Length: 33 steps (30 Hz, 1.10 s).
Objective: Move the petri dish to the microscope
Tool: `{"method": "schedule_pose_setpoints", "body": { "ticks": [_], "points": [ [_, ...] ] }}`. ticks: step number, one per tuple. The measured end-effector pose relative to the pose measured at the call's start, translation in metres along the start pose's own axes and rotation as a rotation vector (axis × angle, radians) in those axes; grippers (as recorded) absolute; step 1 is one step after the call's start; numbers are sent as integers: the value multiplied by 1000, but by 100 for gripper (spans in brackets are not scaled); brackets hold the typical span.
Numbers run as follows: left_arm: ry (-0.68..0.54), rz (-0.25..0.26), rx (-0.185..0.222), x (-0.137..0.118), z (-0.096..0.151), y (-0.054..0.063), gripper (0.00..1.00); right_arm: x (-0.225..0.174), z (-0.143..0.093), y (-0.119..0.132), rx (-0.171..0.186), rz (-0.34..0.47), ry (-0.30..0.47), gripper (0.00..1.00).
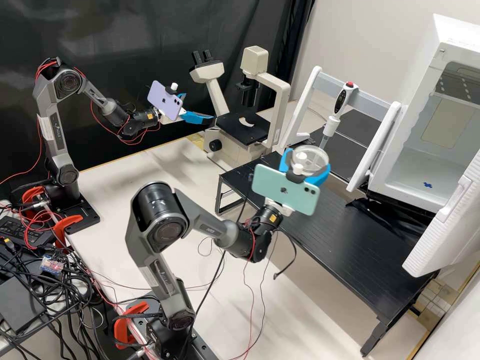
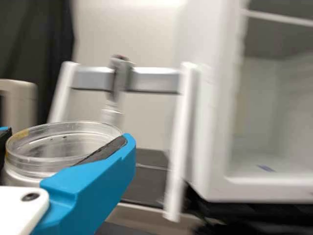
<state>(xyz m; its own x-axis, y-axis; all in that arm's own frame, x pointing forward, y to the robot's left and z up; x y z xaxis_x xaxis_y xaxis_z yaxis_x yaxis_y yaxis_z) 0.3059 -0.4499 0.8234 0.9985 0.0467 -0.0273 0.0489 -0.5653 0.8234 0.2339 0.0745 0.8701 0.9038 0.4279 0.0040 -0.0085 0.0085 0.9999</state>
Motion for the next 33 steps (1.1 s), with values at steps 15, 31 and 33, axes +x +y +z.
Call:
{"method": "schedule_pose_setpoints", "body": {
  "ticks": [15, 31, 33],
  "points": [
    [0, 0, 0, 0, 0, 0, 100, 29, -76, -59, -82, -132, 138, 0],
    [0, 0, 0, 0, 0, 0, 100, 96, -100, -131, -40, -345, 91, 0],
    [0, 0, 0, 0, 0, 0, 100, 104, -100, -137, -26, -362, 81, 0]
  ]
}}
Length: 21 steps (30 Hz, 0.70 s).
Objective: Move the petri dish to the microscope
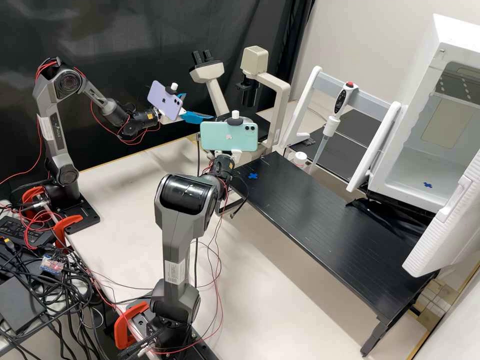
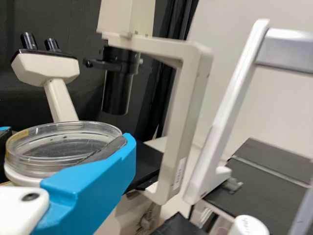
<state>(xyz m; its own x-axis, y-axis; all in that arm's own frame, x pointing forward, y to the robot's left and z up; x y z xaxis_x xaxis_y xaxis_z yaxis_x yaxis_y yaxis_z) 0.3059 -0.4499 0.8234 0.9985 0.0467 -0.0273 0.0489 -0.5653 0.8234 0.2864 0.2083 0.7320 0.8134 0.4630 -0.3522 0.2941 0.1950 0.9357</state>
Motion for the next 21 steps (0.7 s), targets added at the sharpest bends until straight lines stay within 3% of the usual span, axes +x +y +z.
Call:
{"method": "schedule_pose_setpoints", "body": {
  "ticks": [6, 11, 17, 19, 21],
  "points": [
    [0, 0, 0, 0, 0, 0, 100, 28, 6, -3, 53, -20, -38, 0],
    [0, 0, 0, 0, 0, 0, 100, 49, 11, -8, 64, -46, -64, 0],
    [0, 0, 0, 0, 0, 0, 100, 74, 16, -22, 114, -86, -121, 0],
    [0, 0, 0, 0, 0, 0, 100, 80, 16, -26, 118, -99, -131, 0],
    [0, 0, 0, 0, 0, 0, 100, 85, 16, -32, 97, -117, -131, 0]
  ]
}}
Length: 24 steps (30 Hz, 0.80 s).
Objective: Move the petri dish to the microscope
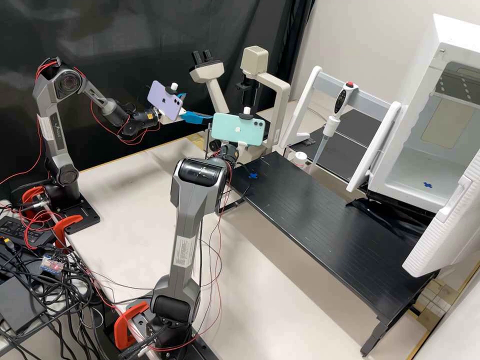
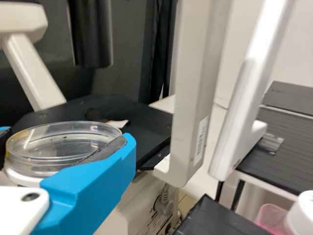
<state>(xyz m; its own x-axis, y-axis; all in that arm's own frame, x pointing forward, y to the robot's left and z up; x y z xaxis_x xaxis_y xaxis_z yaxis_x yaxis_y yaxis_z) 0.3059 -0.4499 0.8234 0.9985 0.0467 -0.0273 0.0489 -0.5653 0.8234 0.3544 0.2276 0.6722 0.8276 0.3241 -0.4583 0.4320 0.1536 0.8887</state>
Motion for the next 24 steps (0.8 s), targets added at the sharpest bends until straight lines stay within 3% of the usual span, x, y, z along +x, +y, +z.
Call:
{"method": "schedule_pose_setpoints", "body": {
  "ticks": [6, 10, 24],
  "points": [
    [0, 0, 0, 0, 0, 0, 100, 16, -7, -9, -45, -10, 19, 0],
    [0, 0, 0, 0, 0, 0, 100, 27, -8, -10, -48, -10, 5, 0],
    [0, 0, 0, 0, 0, 0, 100, 71, -5, 7, 23, -90, -28, 0]
  ]
}}
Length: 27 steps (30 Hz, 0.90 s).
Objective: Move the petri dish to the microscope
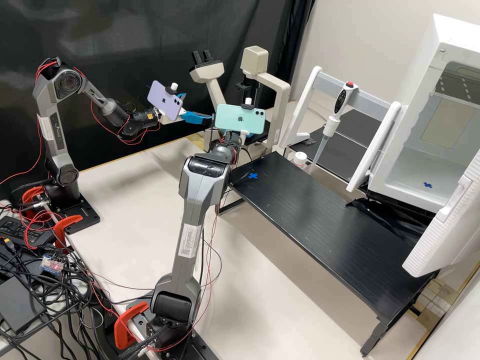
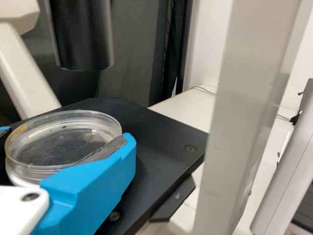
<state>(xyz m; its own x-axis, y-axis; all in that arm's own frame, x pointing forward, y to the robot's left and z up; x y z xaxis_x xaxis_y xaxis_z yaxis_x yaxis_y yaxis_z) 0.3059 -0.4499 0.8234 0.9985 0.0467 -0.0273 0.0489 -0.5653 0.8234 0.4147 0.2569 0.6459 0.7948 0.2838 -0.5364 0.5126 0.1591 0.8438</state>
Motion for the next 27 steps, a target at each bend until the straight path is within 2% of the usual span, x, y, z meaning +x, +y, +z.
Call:
{"method": "schedule_pose_setpoints", "body": {
  "ticks": [6, 14, 15, 19, 20, 23, 26, 27],
  "points": [
    [0, 0, 0, 0, 0, 0, 100, 10, -4, 11, 11, -19, 6, 0],
    [0, 0, 0, 0, 0, 0, 100, 22, 1, 11, -9, -54, -5, 0],
    [0, 0, 0, 0, 0, 0, 100, 23, 0, 12, -7, -51, -2, 100],
    [0, 0, 0, 0, 0, 0, 100, 26, 2, 12, -15, -49, -3, 100],
    [0, 0, 0, 0, 0, 0, 100, 27, 2, 12, -32, -47, -6, 100],
    [0, 0, 0, 0, 0, 0, 100, 28, 3, 12, -48, -40, -11, 100],
    [0, 0, 0, 0, 0, 0, 100, 28, 5, 13, -41, -24, -25, 100],
    [0, 0, 0, 0, 0, 0, 100, 28, 5, 14, -53, -19, -28, 100]
  ]
}}
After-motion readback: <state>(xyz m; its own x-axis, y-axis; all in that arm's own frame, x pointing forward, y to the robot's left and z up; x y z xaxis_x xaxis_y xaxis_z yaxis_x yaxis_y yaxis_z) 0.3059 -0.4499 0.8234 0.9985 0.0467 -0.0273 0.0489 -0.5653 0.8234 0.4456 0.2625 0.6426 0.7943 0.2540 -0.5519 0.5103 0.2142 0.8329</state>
